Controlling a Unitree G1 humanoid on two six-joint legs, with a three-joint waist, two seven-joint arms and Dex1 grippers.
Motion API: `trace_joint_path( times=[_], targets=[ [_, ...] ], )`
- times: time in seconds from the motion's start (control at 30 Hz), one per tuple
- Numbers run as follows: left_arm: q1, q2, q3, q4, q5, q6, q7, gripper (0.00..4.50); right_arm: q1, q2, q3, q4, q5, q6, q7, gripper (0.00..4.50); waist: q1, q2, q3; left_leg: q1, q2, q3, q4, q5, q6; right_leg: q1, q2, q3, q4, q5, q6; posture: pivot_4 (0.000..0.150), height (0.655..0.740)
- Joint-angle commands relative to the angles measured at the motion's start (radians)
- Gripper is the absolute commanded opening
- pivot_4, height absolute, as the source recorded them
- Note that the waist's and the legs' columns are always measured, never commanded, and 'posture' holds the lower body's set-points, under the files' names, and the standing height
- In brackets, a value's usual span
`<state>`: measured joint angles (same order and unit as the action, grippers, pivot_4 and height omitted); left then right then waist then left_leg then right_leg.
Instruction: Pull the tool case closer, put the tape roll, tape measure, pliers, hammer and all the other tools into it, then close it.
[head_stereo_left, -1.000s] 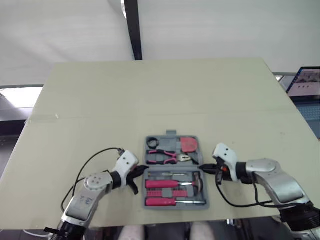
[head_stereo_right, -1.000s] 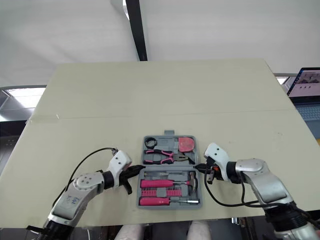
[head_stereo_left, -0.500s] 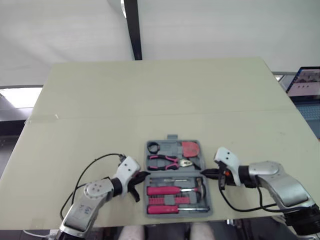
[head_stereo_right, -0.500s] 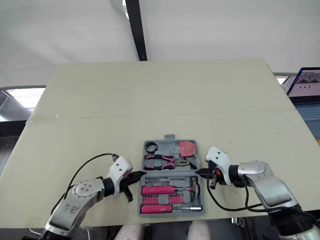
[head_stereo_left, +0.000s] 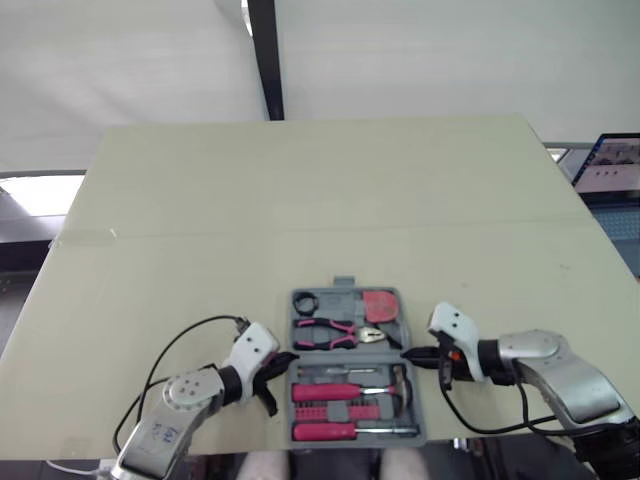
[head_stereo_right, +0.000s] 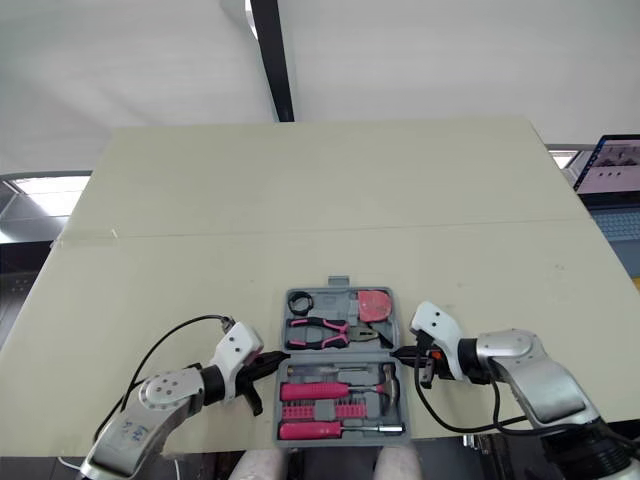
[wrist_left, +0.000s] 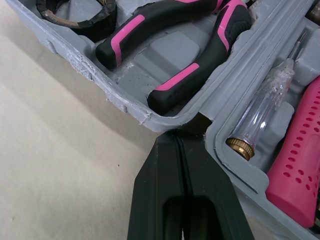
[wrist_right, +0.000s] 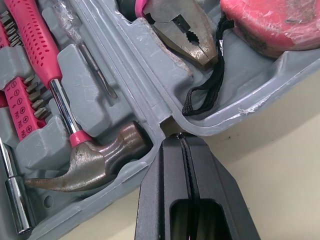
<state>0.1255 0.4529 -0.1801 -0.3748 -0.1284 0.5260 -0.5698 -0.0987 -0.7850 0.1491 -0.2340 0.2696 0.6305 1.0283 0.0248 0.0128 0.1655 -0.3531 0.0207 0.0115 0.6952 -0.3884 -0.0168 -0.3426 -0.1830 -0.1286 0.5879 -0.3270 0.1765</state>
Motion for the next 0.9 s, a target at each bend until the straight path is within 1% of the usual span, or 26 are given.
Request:
trace_joint_path(
  times=[0.03, 0.3, 0.4, 0.47, 0.53, 0.6, 0.7, 0.8, 0.9],
  targets=[
    [0.017, 0.007, -0.008, -0.02, -0.009, 0.008, -0.006, 0.0, 0.008, -0.006, 0.0, -0.041, 0.027, -0.012, 0.023, 0.01, 0.0, 0.0, 0.0, 0.0, 0.0, 0.0, 0.0, 0.0, 0.0, 0.0, 0.0, 0.0, 0.0, 0.0, 0.0, 0.15, 0.74],
    [0.019, 0.009, 0.017, -0.017, -0.01, 0.017, 0.007, 0.0, -0.007, 0.003, -0.001, -0.011, 0.012, -0.032, 0.008, 0.01, -0.001, 0.0, 0.0, 0.0, 0.0, 0.0, 0.0, 0.0, 0.0, 0.0, 0.0, 0.0, 0.0, 0.0, 0.0, 0.15, 0.74],
    [0.026, 0.028, 0.056, -0.021, -0.007, 0.013, 0.014, 0.0, -0.008, -0.006, -0.019, 0.02, 0.0, -0.045, -0.003, 0.01, -0.001, 0.0, 0.0, 0.0, 0.0, 0.0, 0.0, 0.0, 0.0, 0.0, 0.0, 0.0, 0.0, 0.0, 0.0, 0.15, 0.74],
    [0.043, 0.05, 0.11, -0.036, -0.027, 0.003, 0.001, 0.0, -0.004, -0.019, -0.044, 0.05, -0.007, -0.066, -0.008, 0.01, -0.001, 0.0, 0.0, 0.0, 0.0, 0.0, 0.0, 0.0, 0.0, 0.0, 0.0, 0.0, 0.0, 0.0, 0.0, 0.15, 0.74],
    [0.069, 0.076, 0.161, -0.055, -0.061, -0.02, -0.029, 0.0, -0.005, -0.025, -0.068, 0.078, -0.004, -0.081, -0.012, 0.01, -0.001, 0.0, 0.0, 0.0, 0.0, 0.0, 0.0, 0.0, 0.0, 0.0, 0.0, 0.0, 0.0, 0.0, 0.0, 0.15, 0.74],
    [0.107, 0.097, 0.207, -0.08, -0.124, -0.051, -0.092, 0.0, -0.012, -0.028, -0.092, 0.108, 0.003, -0.093, -0.014, 0.01, -0.001, 0.0, 0.0, 0.0, 0.0, 0.0, -0.001, 0.0, 0.0, 0.0, 0.0, 0.0, 0.0, 0.0, 0.0, 0.15, 0.74],
    [0.162, 0.135, 0.254, -0.164, -0.226, -0.07, -0.192, 0.0, -0.035, -0.013, -0.144, 0.14, 0.032, -0.087, -0.029, 0.01, -0.001, 0.0, 0.001, 0.0, 0.0, 0.001, 0.0, 0.0, 0.0, 0.0, 0.0, 0.0, -0.001, 0.0, 0.0, 0.15, 0.74],
    [0.197, 0.19, 0.236, -0.22, -0.248, -0.096, -0.267, 0.0, -0.068, 0.01, -0.181, 0.163, 0.065, -0.088, -0.028, 0.01, 0.001, 0.0, 0.001, 0.0, 0.0, 0.0, 0.0, 0.0, 0.0, 0.0, 0.0, 0.0, -0.001, 0.0, 0.0, 0.15, 0.74],
    [0.223, 0.214, 0.198, -0.253, -0.235, -0.148, -0.303, 0.0, -0.11, 0.045, -0.214, 0.153, 0.117, -0.053, -0.037, 0.01, -0.002, 0.001, 0.001, 0.0, 0.001, 0.001, 0.0, 0.0, 0.0, 0.0, 0.0, 0.0, -0.001, 0.0, 0.0, 0.15, 0.74]
  ],
)
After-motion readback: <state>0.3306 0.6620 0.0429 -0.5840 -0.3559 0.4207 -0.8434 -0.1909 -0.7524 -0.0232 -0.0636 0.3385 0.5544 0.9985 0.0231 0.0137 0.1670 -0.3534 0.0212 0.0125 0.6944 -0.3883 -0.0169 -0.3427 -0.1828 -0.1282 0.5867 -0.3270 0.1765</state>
